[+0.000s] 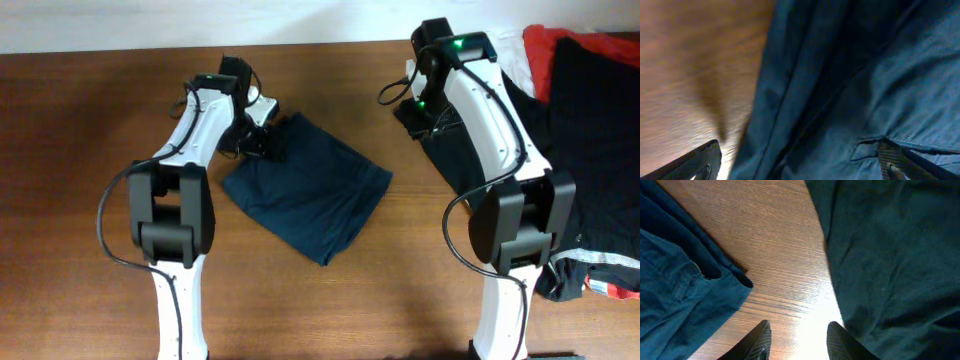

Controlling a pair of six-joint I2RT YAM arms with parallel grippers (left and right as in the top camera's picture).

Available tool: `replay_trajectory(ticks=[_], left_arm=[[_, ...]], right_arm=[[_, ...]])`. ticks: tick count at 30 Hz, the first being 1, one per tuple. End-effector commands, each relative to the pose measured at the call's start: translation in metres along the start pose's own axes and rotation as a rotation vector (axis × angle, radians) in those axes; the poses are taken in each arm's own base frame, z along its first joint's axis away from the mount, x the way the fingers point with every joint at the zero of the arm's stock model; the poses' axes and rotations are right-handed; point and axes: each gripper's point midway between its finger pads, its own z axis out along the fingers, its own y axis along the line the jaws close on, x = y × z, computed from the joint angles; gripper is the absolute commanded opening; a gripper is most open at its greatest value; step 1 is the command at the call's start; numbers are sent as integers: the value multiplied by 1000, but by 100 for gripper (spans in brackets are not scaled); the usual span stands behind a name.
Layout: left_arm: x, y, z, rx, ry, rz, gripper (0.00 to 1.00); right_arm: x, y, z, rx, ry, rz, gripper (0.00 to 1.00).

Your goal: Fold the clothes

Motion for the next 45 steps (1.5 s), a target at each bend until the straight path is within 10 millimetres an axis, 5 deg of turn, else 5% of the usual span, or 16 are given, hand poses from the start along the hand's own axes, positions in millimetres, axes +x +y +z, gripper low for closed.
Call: replay_trajectory(ticks=[1,4,6,10,12,16,23,25,27,30,32,34,39,42,45], left_arm=[[13,-2,20,45,62,-58,89],[33,2,26,39,147,-83,1],[53,37,17,-131,227,-181,0],[87,123,-38,-402,301,-385,0],[101,185,-82,-539,256,-514,0],[122,260,-127,-607,132,-692,0],[128,318,-147,-676,31,-645,2],[131,329,-159,-720,14,-663,87],[119,324,-173,-699,-36,-656,96],[47,261,-187,-426,-228,-515,95],[7,197,-167,-173,-283,-403,83],[-9,145,-141,-54,-233,-332,80],[4,55,-54,36,11,-237,81],[24,42,-23,25,107,-218,67],[44,68,-13,-110,175,-239,57]], right_arm=[[-1,-16,-17,1,-35,45,40],[0,-25,-20,0,-42,67,41],[0,-29,-21,-7,-45,83,40],[4,-37,-25,-17,-46,104,40],[5,-47,-30,-11,-56,129,40],[9,-63,-42,-6,-80,199,40],[9,-62,-43,-12,-82,239,40],[10,-62,-43,-12,-79,239,40],[10,-62,-43,-12,-79,239,40],[10,-62,-43,-12,-80,239,41],[10,-62,-43,-12,-79,239,41],[10,-62,-43,-11,-79,239,41],[13,-62,-43,-12,-67,239,41],[14,-62,-43,-11,-65,239,41],[15,-62,-42,-9,-60,239,41]])
